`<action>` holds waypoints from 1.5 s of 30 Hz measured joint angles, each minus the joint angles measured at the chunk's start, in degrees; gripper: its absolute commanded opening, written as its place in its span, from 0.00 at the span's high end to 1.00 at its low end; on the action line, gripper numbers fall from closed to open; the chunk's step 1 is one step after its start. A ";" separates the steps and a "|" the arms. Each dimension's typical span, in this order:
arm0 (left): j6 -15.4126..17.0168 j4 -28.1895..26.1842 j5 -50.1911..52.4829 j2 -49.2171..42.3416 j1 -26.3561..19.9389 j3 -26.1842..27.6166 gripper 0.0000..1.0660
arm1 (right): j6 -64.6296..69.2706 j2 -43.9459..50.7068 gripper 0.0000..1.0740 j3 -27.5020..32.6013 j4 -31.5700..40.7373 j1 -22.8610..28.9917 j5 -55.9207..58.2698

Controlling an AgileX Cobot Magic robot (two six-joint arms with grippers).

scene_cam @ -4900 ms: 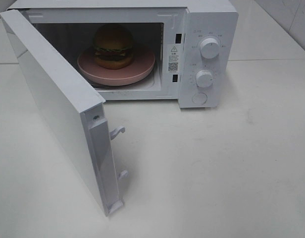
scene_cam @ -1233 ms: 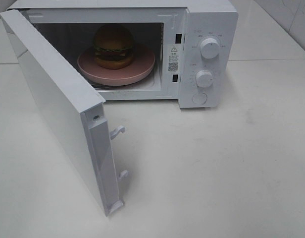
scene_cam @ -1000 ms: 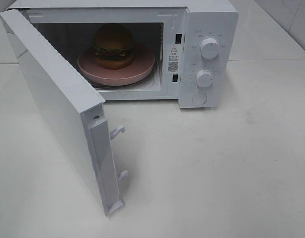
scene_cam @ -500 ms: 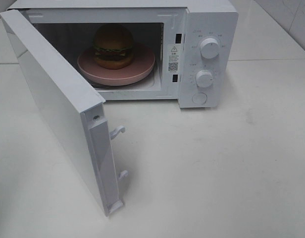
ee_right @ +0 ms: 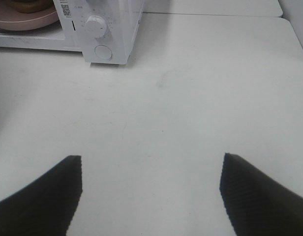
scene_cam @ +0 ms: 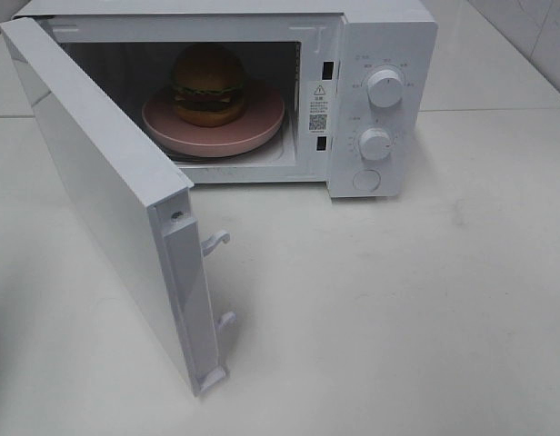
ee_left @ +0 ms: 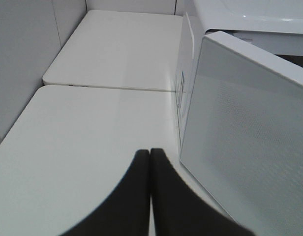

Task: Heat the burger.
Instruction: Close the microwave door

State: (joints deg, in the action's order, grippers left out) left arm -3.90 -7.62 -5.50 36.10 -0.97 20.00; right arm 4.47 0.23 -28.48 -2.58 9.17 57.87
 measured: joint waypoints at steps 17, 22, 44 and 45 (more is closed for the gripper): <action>0.29 8.54 26.13 17.59 0.17 -5.50 1.00 | 0.00 0.00 0.29 0.00 0.00 0.00 0.00; 2.35 12.66 29.62 21.66 2.41 -5.50 1.00 | 0.00 0.00 0.29 0.00 0.00 0.00 0.00; 7.79 20.11 49.90 42.28 14.95 -3.50 1.00 | 0.00 0.00 0.29 0.00 0.00 0.00 0.00; 7.96 20.11 50.42 43.54 16.27 -2.41 1.00 | 0.00 0.00 0.29 0.00 0.00 0.00 0.00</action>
State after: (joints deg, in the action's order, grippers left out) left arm 4.07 12.49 44.92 79.64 15.30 17.59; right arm 4.47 0.23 -28.48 -2.58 9.17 57.87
